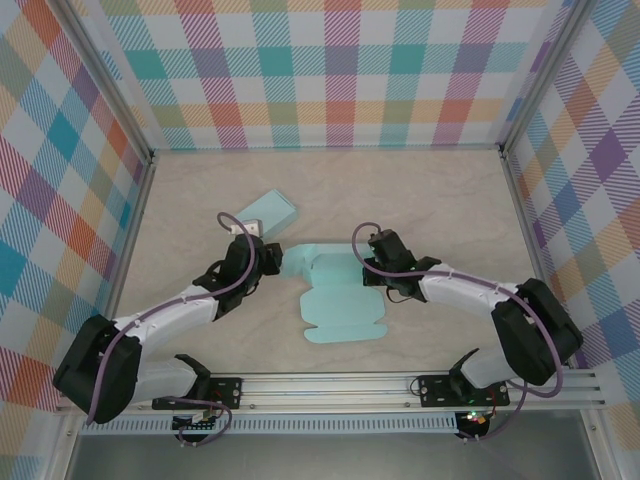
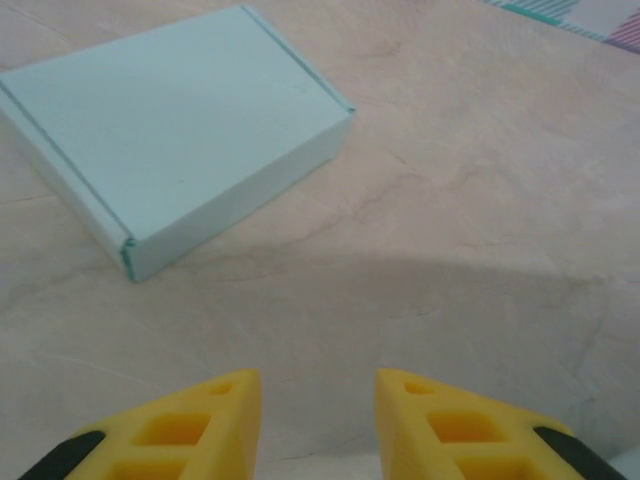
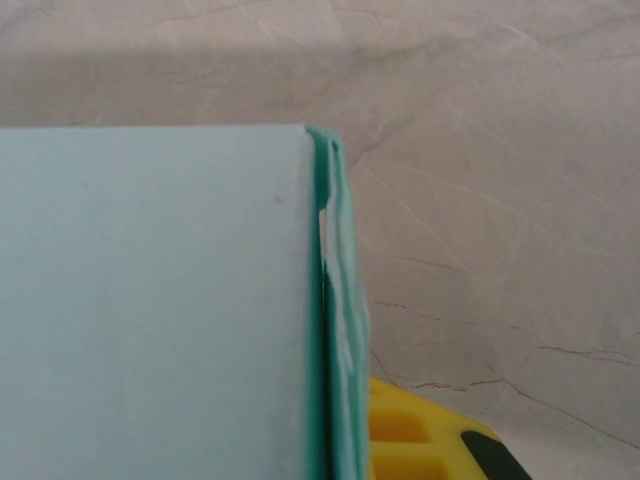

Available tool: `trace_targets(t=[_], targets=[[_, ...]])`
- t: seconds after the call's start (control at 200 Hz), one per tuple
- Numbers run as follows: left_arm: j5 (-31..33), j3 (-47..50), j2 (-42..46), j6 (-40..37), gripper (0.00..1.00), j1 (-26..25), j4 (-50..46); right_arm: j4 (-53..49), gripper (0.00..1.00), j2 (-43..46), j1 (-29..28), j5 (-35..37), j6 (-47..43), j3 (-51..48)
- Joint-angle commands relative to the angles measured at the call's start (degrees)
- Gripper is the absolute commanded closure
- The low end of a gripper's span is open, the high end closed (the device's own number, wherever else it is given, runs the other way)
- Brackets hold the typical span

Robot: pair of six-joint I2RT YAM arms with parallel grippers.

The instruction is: Fold the paper box

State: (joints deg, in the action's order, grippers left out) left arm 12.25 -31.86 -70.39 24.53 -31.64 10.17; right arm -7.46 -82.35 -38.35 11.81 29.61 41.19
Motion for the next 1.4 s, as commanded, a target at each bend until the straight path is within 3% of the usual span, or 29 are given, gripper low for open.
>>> trace_targets(t=[0.0, 0.52, 0.925, 1.26, 1.395], targets=[[-6.63, 1.85, -0.46, -0.25, 0.65, -0.58, 6.15, -1.72, 1.0, -1.78, -0.41, 1.45, 1.14, 3.14], [-8.44, 1.38, -8.32, 3.15, 0.66, -10.31, 11.34, -4.68, 1.0, -7.4, -0.41, 4.65, 1.69, 7.28], [-9.55, 0.97, -8.41, -3.62, 0.64, -13.17, 10.86, -5.3, 1.0, -8.61, -0.41, 4.32, 1.11, 8.03], [-2.7, -4.13, -13.43, -13.18, 0.65, -13.3, 11.61, -2.38, 1.0, -7.22, -0.41, 0.43, -0.31, 6.28], [4.12, -4.78, -15.58, -17.37, 0.65, -14.86, 14.1, -1.9, 1.0, -6.36, -0.39, -0.8, -0.25, 5.59]])
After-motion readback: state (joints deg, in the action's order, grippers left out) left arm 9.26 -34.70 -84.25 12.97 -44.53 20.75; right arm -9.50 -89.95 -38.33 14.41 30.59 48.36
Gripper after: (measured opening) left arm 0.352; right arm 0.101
